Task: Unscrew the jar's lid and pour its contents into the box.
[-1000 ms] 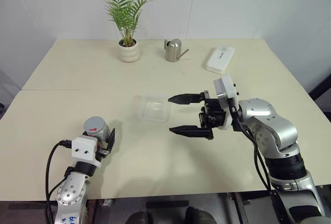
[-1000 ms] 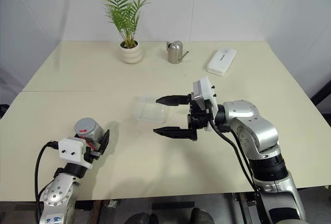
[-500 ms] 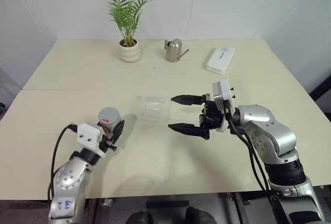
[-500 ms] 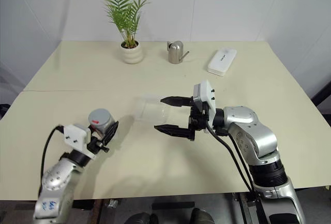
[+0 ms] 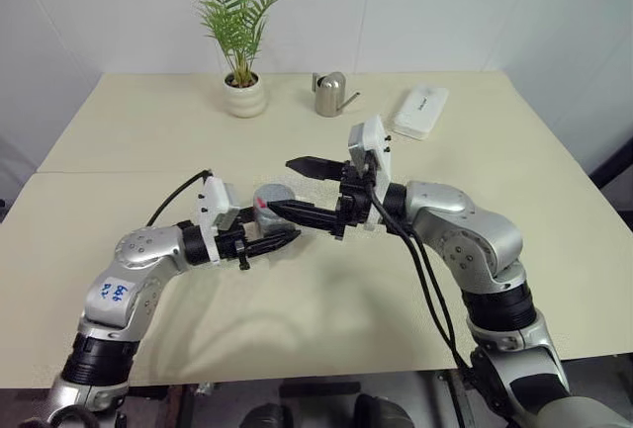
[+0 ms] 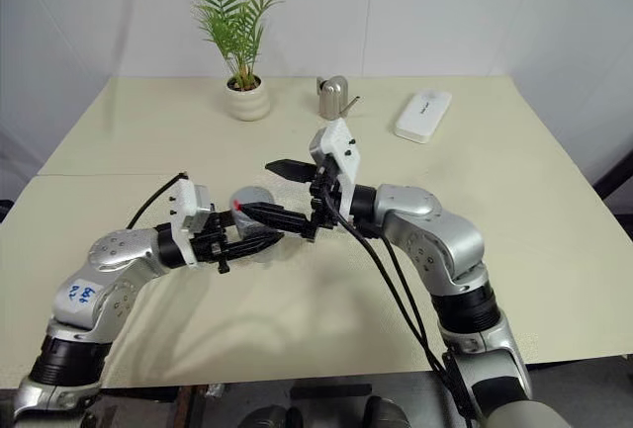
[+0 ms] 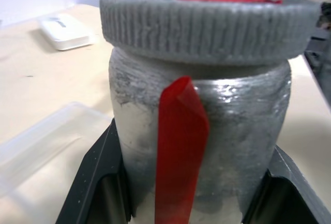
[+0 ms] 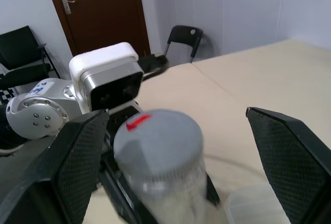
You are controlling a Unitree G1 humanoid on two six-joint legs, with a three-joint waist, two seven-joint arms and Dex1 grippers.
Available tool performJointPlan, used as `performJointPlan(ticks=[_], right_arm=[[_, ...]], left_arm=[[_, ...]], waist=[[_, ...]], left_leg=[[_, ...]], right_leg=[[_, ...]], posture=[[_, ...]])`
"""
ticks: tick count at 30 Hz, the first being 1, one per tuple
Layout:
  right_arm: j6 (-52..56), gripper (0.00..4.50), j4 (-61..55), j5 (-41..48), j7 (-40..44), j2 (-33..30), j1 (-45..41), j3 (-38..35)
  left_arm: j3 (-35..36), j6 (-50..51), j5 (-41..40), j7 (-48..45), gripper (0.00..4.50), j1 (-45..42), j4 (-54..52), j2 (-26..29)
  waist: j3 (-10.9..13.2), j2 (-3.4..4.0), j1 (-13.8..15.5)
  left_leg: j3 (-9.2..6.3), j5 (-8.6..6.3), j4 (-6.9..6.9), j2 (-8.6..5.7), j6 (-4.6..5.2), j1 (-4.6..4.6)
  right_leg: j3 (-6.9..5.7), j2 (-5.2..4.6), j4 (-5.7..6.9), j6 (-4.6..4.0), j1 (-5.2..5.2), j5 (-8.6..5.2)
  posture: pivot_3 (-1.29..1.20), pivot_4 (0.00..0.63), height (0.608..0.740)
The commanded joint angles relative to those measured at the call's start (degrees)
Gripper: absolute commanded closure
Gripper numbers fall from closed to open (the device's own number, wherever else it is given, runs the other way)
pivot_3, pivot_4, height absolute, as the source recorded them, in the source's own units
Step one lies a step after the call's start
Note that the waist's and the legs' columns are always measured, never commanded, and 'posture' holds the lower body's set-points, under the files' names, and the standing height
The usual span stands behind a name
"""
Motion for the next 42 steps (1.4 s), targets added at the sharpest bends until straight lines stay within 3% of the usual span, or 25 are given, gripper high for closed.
performJointPlan(ticks=[1, 11, 14, 18, 23, 28, 33, 40, 42], right_arm=[[0.1, 0.00, -2.6, -0.6, -1.2, 0.8, -0.6, 0.9], [-1.2, 0.00, -1.2, -2.1, -2.3, 2.1, -0.7, 0.7], [-1.2, 0.61, -1.4, -1.7, -1.9, 2.4, -0.3, 0.6], [-1.5, 1.93, -1.8, -1.6, -1.1, 2.5, -0.1, 0.6], [-3.2, 1.96, -1.6, 1.0, 4.9, 1.5, -0.4, -0.4], [-4.8, 1.96, 4.2, 3.2, 25.9, -6.5, -6.7, 1.1], [-8.9, 1.96, 14.9, -0.6, 40.5, -10.5, -15.6, 4.1], [-12.5, 1.96, 23.4, -3.4, 42.8, -9.4, -20.5, 3.0], [-11.0, 1.23, 23.8, -3.3, 41.0, -9.3, -20.3, 2.2]], left_arm=[[0.4, -1.0, 0.4, -0.8, 2.53, -2.1, 0.9, -0.5], [0.1, -1.2, 1.2, -1.6, 2.53, -2.2, 1.0, -2.1], [0.2, -1.3, 1.3, -1.5, 2.53, -1.9, 0.6, -2.4], [0.4, -1.6, 1.5, -1.4, 2.53, -1.7, 0.5, -2.6], [0.2, -3.5, 1.4, -2.6, 2.53, -2.8, 1.2, -3.3], [-1.9, -5.9, 0.8, -9.5, 2.53, -6.3, 4.0, -3.7], [-4.1, -7.2, 0.6, -16.1, 2.53, -11.0, 8.3, -4.4], [-4.1, -9.3, 1.8, -16.5, 2.53, -12.7, 10.9, -6.1], [-3.5, -9.8, 1.9, -15.7, 2.53, -12.4, 11.2, -6.1]], waist=[[0.0, 0.00, 0.0], [0.0, 0.00, 0.0], [0.0, 0.00, 0.0], [0.0, 0.00, 0.0], [0.0, 0.00, 0.0], [0.0, 0.00, 0.1], [0.0, 0.00, -0.2], [0.0, 0.00, -0.4], [0.0, 0.00, -0.4]], left_leg=[[0.01, 0.00, 0.00, 0.00, 0.00, -0.05], [0.06, 0.11, 0.08, 0.01, 0.00, -0.18], [0.07, 0.16, 0.09, 0.02, -0.01, -0.18], [0.07, 0.19, 0.09, 0.03, -0.01, -0.18], [0.07, 0.19, 0.09, 0.02, 0.00, -0.19], [0.01, 0.22, 0.27, -0.03, 0.09, -0.41], [0.03, 0.21, 0.53, -0.01, 0.12, -0.42], [0.00, 0.20, 0.71, 0.04, 0.12, -0.50], [0.00, 0.20, 0.72, 0.04, 0.13, -0.52]], right_leg=[[0.00, 0.00, 0.00, 0.00, -0.06, 0.00], [0.02, 0.02, 0.00, 0.00, -0.14, 0.00], [0.03, 0.02, 0.00, 0.00, -0.14, 0.00], [0.04, 0.02, 0.01, 0.00, -0.15, 0.00], [0.04, 0.02, 0.02, 0.00, -0.16, 0.00], [0.02, 0.01, -0.03, 0.06, -0.20, 0.03], [0.05, 0.05, 0.12, 0.08, -0.21, 0.05], [0.03, 0.04, 0.17, 0.07, -0.21, 0.06], [0.02, 0.04, 0.16, 0.07, -0.21, 0.06]], posture=[[0.00, 0.150, 0.740], [0.00, 0.150, 0.740], [0.00, 0.150, 0.740], [0.00, 0.150, 0.740], [0.00, 0.150, 0.740], [0.00, 0.150, 0.740], [0.00, 0.150, 0.740], [0.00, 0.150, 0.740], [0.00, 0.150, 0.740]])
